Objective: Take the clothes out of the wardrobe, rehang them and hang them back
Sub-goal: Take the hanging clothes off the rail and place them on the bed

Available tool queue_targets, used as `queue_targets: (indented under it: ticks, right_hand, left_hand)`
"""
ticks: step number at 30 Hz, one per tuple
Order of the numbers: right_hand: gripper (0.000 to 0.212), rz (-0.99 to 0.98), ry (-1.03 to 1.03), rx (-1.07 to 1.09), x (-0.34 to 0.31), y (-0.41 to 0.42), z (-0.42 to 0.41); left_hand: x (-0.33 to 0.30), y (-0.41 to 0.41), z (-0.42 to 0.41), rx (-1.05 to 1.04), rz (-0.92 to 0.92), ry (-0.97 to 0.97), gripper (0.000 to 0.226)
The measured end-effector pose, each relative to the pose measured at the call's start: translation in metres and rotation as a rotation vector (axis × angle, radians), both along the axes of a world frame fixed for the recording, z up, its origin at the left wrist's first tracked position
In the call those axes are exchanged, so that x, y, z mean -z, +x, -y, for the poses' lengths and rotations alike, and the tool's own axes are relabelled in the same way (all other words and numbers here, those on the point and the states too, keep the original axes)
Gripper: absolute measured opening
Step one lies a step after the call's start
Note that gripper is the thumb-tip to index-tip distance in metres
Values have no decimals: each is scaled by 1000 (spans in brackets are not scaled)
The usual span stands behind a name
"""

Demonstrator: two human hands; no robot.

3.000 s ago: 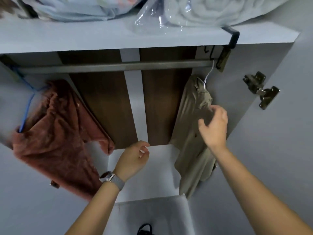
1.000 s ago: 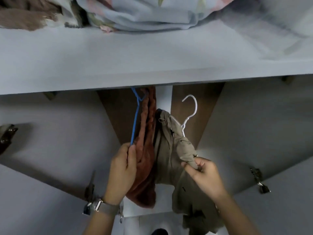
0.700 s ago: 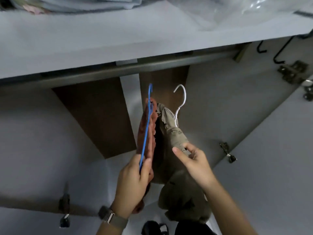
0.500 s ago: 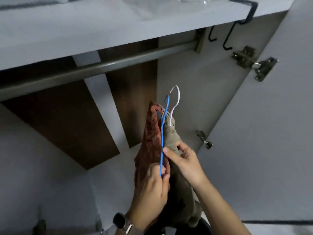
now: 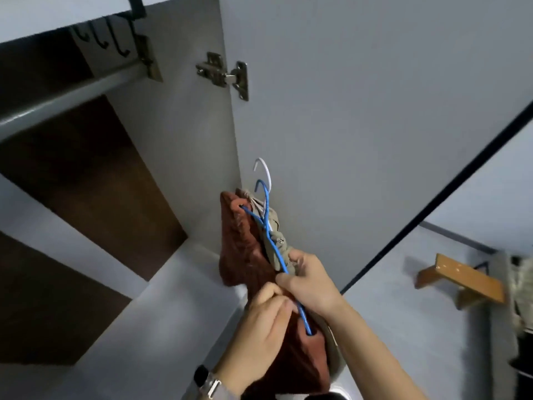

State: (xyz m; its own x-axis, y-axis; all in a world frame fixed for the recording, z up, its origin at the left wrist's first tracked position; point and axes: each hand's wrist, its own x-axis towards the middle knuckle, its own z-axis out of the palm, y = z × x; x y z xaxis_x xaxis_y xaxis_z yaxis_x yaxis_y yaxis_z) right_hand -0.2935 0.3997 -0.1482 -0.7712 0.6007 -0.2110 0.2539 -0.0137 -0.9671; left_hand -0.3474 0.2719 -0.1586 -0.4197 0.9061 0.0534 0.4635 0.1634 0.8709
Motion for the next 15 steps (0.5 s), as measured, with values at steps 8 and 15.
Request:
queue_targets:
  ticks: [8, 15]
  right_hand:
    - [12, 155, 113, -62, -5, 186, -15]
    - [19, 365, 209, 79, -26, 370, -13]
  left_hand:
    - [-12, 47, -61, -137, -569, 4, 55]
    - [-20, 194, -121, 292, -753, 42, 12]
